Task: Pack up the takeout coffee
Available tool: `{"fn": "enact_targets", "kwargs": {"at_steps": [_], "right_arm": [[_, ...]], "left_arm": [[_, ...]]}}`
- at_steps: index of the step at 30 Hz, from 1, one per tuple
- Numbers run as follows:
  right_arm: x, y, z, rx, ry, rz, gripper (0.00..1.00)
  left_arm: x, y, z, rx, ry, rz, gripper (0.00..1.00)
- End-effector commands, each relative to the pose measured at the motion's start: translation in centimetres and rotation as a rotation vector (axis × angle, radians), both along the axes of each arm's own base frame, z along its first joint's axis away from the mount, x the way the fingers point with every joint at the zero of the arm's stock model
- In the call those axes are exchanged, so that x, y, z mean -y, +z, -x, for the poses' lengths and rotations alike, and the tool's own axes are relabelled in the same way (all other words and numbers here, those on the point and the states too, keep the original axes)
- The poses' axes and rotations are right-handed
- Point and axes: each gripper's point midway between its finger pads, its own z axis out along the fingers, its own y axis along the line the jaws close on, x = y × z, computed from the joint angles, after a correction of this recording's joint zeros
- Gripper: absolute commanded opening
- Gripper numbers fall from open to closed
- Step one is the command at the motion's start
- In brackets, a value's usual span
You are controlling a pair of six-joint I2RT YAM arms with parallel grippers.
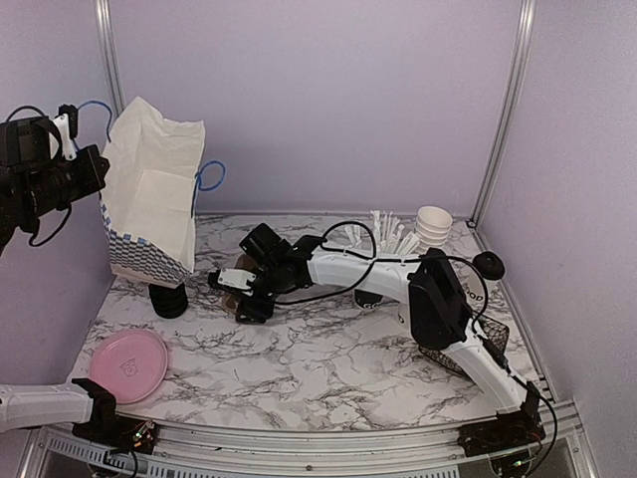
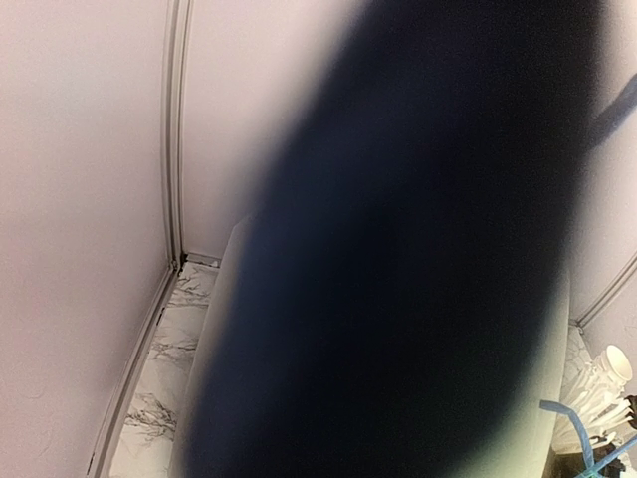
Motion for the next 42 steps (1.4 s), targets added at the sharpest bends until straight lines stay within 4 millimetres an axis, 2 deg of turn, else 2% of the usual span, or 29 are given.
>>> {"fn": "enact_targets", "kwargs": {"at_steps": [1, 6, 11, 13, 18, 27, 33, 38, 42], "right_arm": [[0.2, -0.3, 0.2, 0.008, 0.016, 0.032, 0.59], [1.6, -1.4, 2.2, -0.056, 0.061, 0.099, 0.57], [4.4, -2.0, 5.1, -0.132, 0.116, 0.173, 0.55], [5.9, -1.7, 6.7, -0.165, 0.143, 0.193, 0.54], [10.2, -2.9, 10.4, -0.267, 0.183, 0.272, 0.53], [15.6, -2.6, 14.5, -0.333, 0.226, 0.335, 0.51], [21.7, -3.0, 17.3, -0.344, 0.276, 0.465, 0.51], [27.5, -3.0, 17.8, -0.234, 0.279, 0.608, 0.51], [29.4, -1.5, 16.7, -0.120, 0.257, 0.646, 0.53]], "left_arm": [[0.6, 1.8, 0.0, 0.063, -0.035, 0.041, 0.00], [1.1, 2.2, 0.2, 0.072, -0.065, 0.055, 0.00], [2.4, 2.3, 0.1, 0.065, -0.135, 0.069, 0.00], [2.8, 2.3, 0.0, 0.061, -0.151, 0.072, 0.00], [3.1, 2.2, -0.2, 0.055, -0.168, 0.073, 0.00], [4.0, 1.6, -0.8, 0.039, -0.197, 0.091, 0.00], [6.0, 0.7, -1.3, -0.001, -0.295, 0.108, 0.00], [8.6, -1.3, -1.4, -0.080, -0.425, 0.141, 0.00], [10.4, -2.9, -0.9, -0.158, -0.515, 0.200, 0.00]]}}
